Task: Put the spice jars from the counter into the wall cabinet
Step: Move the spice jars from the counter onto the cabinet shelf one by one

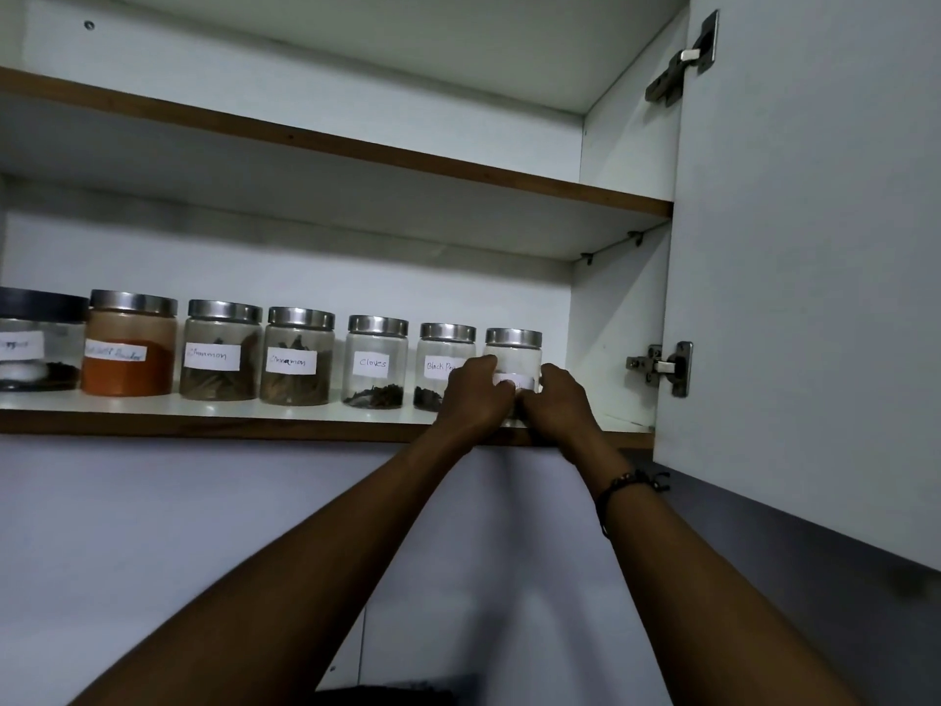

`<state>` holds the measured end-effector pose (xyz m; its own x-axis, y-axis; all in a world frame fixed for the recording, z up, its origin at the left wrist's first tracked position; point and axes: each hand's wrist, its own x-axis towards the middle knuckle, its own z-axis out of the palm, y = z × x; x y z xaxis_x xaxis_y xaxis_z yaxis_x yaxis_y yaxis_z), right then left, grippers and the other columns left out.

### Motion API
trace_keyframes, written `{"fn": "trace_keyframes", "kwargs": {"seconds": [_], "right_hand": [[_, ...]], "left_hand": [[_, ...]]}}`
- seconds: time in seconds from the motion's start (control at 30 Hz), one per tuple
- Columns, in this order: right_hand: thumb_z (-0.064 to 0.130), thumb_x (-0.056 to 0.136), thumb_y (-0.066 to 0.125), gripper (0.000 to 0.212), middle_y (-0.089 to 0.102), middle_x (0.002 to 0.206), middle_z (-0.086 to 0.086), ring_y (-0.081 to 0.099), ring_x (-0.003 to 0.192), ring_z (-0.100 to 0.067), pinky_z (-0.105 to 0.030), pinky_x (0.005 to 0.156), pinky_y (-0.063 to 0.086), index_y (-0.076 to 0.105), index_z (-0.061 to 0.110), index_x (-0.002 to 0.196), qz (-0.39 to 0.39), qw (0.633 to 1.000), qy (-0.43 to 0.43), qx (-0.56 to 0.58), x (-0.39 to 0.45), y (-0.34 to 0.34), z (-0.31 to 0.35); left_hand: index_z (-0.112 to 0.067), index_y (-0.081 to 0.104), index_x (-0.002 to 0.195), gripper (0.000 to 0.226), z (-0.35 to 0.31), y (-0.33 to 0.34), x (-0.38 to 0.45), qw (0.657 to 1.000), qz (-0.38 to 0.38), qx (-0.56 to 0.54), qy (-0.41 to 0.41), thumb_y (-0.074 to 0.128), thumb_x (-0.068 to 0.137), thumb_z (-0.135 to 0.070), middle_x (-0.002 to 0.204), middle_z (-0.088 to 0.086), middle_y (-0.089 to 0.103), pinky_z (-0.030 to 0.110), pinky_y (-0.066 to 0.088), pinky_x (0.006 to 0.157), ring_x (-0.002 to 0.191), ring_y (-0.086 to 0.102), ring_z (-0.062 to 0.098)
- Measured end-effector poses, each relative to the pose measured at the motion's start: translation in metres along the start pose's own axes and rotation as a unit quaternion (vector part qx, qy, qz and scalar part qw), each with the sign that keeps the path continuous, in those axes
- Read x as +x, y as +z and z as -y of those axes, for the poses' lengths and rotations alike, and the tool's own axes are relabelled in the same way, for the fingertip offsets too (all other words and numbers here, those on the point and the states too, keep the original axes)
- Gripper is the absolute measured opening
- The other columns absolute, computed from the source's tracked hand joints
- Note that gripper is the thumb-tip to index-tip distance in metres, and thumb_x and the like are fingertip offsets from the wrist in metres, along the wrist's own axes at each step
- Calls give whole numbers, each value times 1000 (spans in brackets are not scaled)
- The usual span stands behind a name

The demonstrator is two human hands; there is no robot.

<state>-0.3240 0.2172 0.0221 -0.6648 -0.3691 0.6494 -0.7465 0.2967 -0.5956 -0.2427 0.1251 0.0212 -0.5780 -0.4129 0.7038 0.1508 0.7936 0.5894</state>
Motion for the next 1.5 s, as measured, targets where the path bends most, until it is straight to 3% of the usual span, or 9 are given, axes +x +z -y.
{"fn": "trace_keyframes", "kwargs": {"seconds": [0.07, 0.13, 0.23, 0.4, 0.6, 0.87, 1.03, 1.3, 1.5], "right_hand": [[15, 88, 56, 9, 59, 80, -3, 51, 76, -20, -22, 58, 35, 56, 11, 80, -57, 997, -11, 45, -16, -2, 1], [10, 88, 56, 13, 67, 92, -2, 57, 83, -14, -19, 69, 43, 66, 10, 97, -94, 989, -28, 110, -39, -3, -3], [10, 92, 57, 28, 68, 107, 7, 62, 99, -6, -12, 82, 46, 66, 15, 118, -108, 980, -57, 157, -75, -4, -11], [22, 92, 60, 16, 72, 99, 6, 67, 93, -10, -27, 82, 55, 70, 20, 106, -68, 982, -24, 175, -125, -2, -29], [19, 94, 54, 17, 67, 95, 10, 61, 87, -3, -3, 70, 41, 66, 21, 105, -22, 996, 40, 77, -213, 34, -86], [18, 92, 48, 28, 63, 111, -14, 61, 101, -28, -39, 86, 52, 62, 9, 116, 115, 972, 193, -68, -377, 95, -190], [19, 85, 61, 45, 53, 132, -16, 53, 119, -34, -42, 101, 45, 56, 9, 129, 198, 940, 246, -124, -466, 115, -230], [34, 84, 65, 80, 28, 144, -19, 44, 124, -39, -46, 100, 45, 20, 22, 149, 252, 900, 341, -97, -538, 154, -258], [41, 87, 64, 76, 37, 143, -15, 51, 119, -30, -43, 92, 52, 25, 19, 149, 168, 929, 324, -69, -537, 160, -261]], "left_hand": [[-18, 46, 70, 24, -3, -3, -10, 1000, -6, -27, 13, 58, 90, -14, 75, 7, 53, 27, 36, 64, 75, 50, 24], [-30, 51, 75, 23, -6, -6, -27, 997, -6, -78, 22, 58, 91, -15, 85, 5, 55, 30, 41, 78, 81, 51, 16], [-11, 69, 119, 27, -4, -3, -54, 992, -8, -117, 40, 59, 95, -17, 117, 5, 70, 29, 49, 98, 107, 63, 12], [-13, 72, 114, 23, 7, 14, -107, 986, 13, -150, 66, 57, 97, -13, 98, -16, 70, 0, 44, 78, 87, 62, -16], [-13, 70, 120, 27, 61, 68, -196, 984, 73, -157, -38, 52, 99, -12, 115, -2, 72, 13, 48, 91, 104, 65, 9], [-5, 73, 108, 30, 138, 141, -352, 951, 281, -66, -110, 48, 94, 1, 109, 11, 75, 33, 52, 90, 101, 68, 22], [4, 71, 107, 23, 174, 171, -432, 911, 401, 11, -95, 54, 91, 2, 113, 22, 71, 43, 48, 95, 106, 66, 33], [-3, 29, 152, 55, 205, 193, -479, 870, 440, 61, -215, 47, 103, -21, 163, 15, 23, 32, 15, 123, 151, 20, 26], [-6, 32, 151, 60, 212, 193, -484, 883, 335, -42, -326, 57, 96, -9, 149, 18, 47, 44, 40, 113, 135, 48, 31]]}}
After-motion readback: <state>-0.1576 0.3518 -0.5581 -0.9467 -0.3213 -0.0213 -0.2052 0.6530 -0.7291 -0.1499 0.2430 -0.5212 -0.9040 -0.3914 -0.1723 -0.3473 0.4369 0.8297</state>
